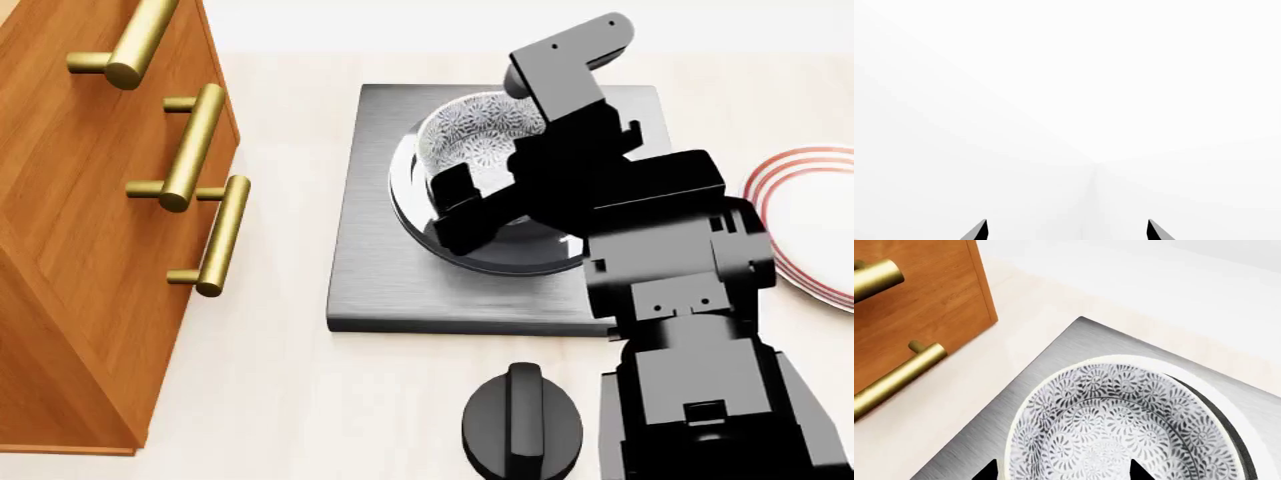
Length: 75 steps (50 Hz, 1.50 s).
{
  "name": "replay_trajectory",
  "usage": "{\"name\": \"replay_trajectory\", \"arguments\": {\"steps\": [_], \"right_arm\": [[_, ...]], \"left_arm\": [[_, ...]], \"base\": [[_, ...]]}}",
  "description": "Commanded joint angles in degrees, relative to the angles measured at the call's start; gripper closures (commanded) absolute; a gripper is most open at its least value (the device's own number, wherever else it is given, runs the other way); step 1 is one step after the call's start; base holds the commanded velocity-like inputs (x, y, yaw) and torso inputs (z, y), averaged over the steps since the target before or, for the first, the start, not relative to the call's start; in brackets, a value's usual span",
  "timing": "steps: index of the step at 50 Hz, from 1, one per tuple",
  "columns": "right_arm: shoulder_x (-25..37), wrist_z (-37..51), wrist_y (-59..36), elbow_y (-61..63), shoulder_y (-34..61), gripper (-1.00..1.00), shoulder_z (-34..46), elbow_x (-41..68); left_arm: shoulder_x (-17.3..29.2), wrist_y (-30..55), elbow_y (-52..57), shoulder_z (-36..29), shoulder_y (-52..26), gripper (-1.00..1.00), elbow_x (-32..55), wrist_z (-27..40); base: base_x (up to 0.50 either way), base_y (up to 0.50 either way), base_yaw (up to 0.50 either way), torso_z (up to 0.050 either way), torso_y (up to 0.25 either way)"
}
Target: Put the bowl on the stove.
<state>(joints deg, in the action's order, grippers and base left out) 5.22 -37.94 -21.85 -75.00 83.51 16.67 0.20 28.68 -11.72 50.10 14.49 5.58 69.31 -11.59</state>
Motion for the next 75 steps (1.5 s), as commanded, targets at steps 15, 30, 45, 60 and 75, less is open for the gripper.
{"name": "replay_trajectory", "arguments": {"steps": [15, 30, 45, 60, 75], "right_arm": [[-0.23, -9.08, 3.21, 0.01, 0.08, -1.0, -2.17, 0.34], [1.07, -9.84, 10.75, 0.01, 1.39, -1.0, -10.53, 2.02], [7.43, -6.66, 4.22, 35.99, -16.32, -1.0, -21.3, 8.87], [7.32, -4.36, -4.32, 72.68, -41.07, -1.0, -36.18, 23.01], [3.83, -2.88, -2.03, 87.05, -52.31, -1.0, -43.1, 29.04]], "left_arm": [[-0.02, -0.32, -0.15, -0.31, 0.27, -1.0, 0.02, -0.19], [0.03, -0.49, -0.15, -0.41, 0.29, -1.0, 0.07, -0.08], [0.33, -0.83, -0.05, -0.09, 0.24, -1.0, 0.56, 0.31], [0.48, -1.01, 0.28, -0.1, 0.42, -1.0, 0.54, 0.31], [0.53, -1.02, 0.56, -0.37, 0.43, -1.0, 0.22, 0.37]], "base": [[0.0, 0.0, 0.0, 0.0, 0.0], [0.0, 0.0, 0.0, 0.0, 0.0], [0.0, 0.0, 0.0, 0.0, 0.0], [0.0, 0.0, 0.0, 0.0, 0.0], [0.0, 0.0, 0.0, 0.0, 0.0]]}}
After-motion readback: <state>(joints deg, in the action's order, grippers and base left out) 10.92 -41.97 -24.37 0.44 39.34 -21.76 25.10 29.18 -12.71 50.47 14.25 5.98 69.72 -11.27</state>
